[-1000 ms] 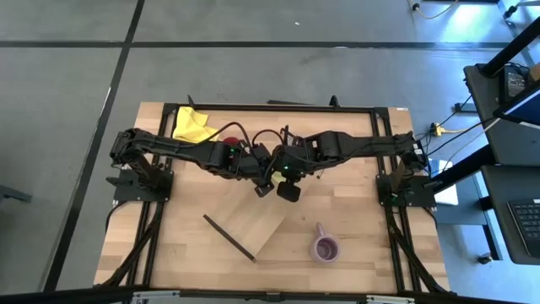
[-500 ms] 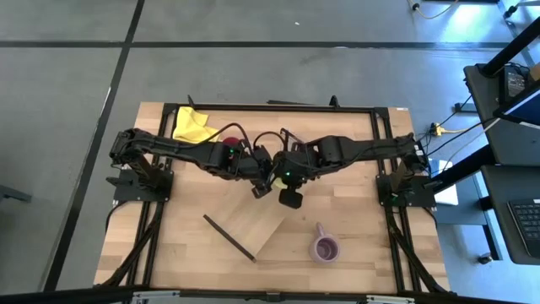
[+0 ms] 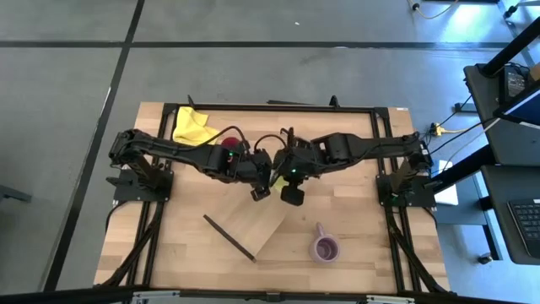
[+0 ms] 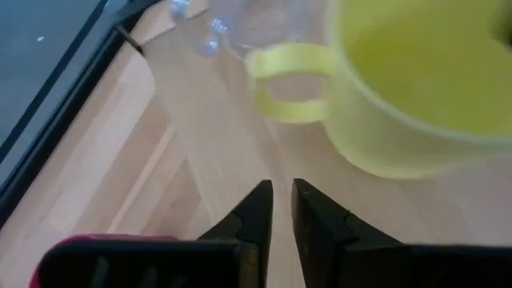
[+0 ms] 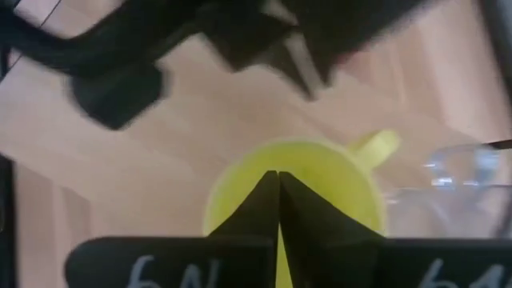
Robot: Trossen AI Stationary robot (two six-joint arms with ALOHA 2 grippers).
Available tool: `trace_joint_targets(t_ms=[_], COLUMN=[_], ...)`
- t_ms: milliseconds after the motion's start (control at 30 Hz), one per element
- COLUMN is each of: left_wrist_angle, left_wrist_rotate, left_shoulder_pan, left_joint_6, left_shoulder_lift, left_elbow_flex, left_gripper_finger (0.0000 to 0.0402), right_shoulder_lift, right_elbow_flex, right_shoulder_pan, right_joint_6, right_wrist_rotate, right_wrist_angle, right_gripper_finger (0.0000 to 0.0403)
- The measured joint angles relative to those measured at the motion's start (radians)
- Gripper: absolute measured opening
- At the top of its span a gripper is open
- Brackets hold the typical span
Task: Stack small to large cups/mugs on shelf
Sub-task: Put the yellow mug on the shelf
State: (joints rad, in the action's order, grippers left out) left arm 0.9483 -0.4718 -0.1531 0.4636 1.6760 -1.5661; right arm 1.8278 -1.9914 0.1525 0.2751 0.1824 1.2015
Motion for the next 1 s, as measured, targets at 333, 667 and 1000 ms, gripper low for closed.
trace_joint_targets(t_ms=[333, 667, 1000], left_wrist_angle=[-0.014, -0.066, -0.082], left_wrist_rotate=[-0.049, -0.061, -0.043], left_shoulder_pan=[-0.034, -0.034, -0.053], left_joint_6=[0.028, 0.027, 0.051], left_shoulder_lift=[0.000, 0.000, 0.000], left_elbow_flex=[0.001, 0.001, 0.001], left_gripper_finger=[0.0043, 0.0043, 0.0043], right_shoulder_lift=[-0.127, -0.158, -0.216], right_elbow_flex=[0.000, 0.090, 0.275], right_shoulder_pan=[0.023, 0.097, 0.100], right_joint_6=[0.114, 0.328, 0.458], right_wrist_rotate=[0.041, 0.086, 0.058], right_wrist_angle=[0.112, 0.161, 0.054], right_gripper_finger=[0.0015, 0.0015, 0.0005])
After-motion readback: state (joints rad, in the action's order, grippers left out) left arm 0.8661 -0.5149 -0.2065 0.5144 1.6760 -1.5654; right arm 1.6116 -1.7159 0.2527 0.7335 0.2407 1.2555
